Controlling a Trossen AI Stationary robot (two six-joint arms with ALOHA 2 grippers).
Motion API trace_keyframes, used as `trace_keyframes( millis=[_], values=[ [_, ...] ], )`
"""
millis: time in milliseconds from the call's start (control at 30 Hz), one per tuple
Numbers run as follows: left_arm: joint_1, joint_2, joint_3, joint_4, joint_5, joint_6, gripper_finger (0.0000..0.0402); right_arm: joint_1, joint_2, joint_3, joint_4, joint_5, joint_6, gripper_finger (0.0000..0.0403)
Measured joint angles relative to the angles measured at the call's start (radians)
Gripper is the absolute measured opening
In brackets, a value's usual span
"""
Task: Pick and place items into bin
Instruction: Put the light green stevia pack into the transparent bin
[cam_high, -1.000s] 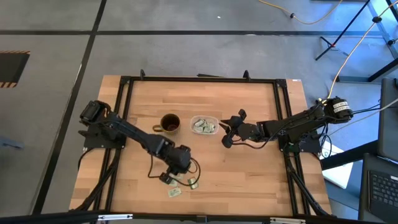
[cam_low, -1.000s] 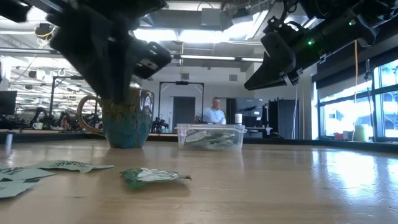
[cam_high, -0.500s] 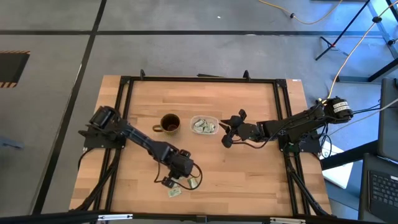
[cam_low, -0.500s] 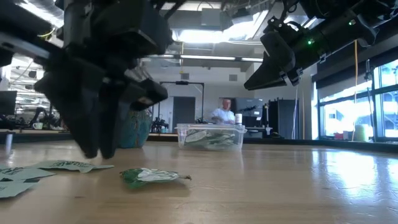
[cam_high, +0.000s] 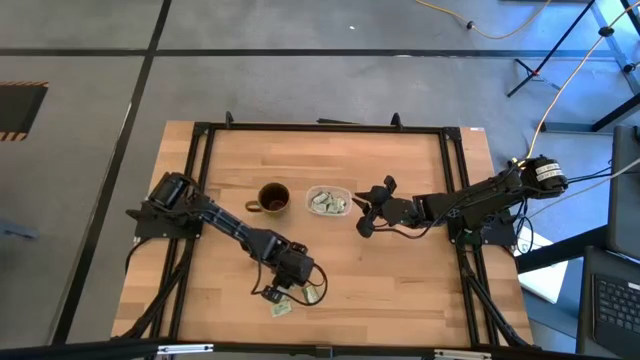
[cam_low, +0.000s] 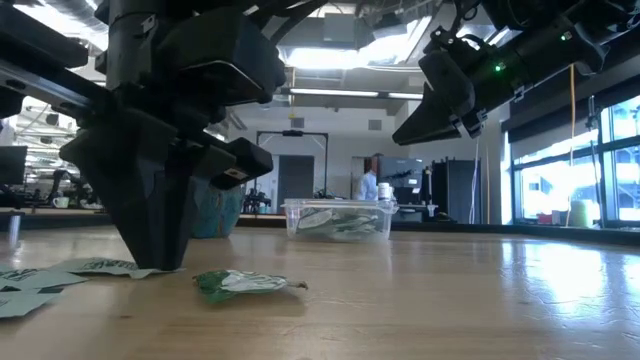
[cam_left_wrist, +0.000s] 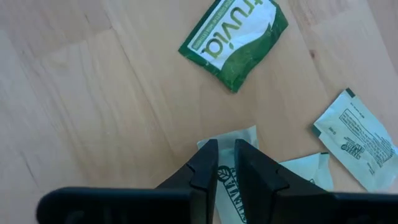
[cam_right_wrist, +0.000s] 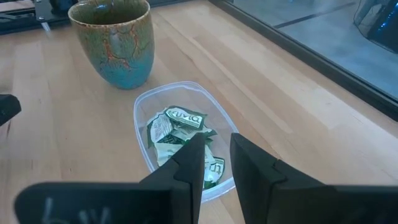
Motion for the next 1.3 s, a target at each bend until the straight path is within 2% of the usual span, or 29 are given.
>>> trace_keyframes(
  millis=[267,533,767,1100,1200,1300],
  values=[
    [0.0,0.002,0.0,-0.009,-0.008,0.0,0.0004,0.0,0.0,0.0,0.0,0.0,0.0,0.0081],
    [0.0,0.002,0.001,-0.012,-0.015,0.038,0.0001,0.0,0.0,0.0,-0.001,0.0,0.0,0.008],
    [0.012,-0.009,0.068,-0.111,-0.026,0.115,0.0001,0.0,0.0,0.0,-0.001,0.0,-0.001,0.008],
    [0.047,-0.143,0.082,-0.136,-0.091,0.137,0.0001,0.0,0.0,0.0,-0.01,0.0,-0.001,0.008],
    [0.065,-0.162,0.084,-0.154,-0.097,0.081,0.0002,0.0,0.0,0.0,-0.01,0.0,-0.001,0.008],
    [0.072,-0.162,0.084,-0.174,-0.024,0.023,0.0009,0.0,0.0,0.0,-0.01,0.0,-0.001,0.008]
  ],
)
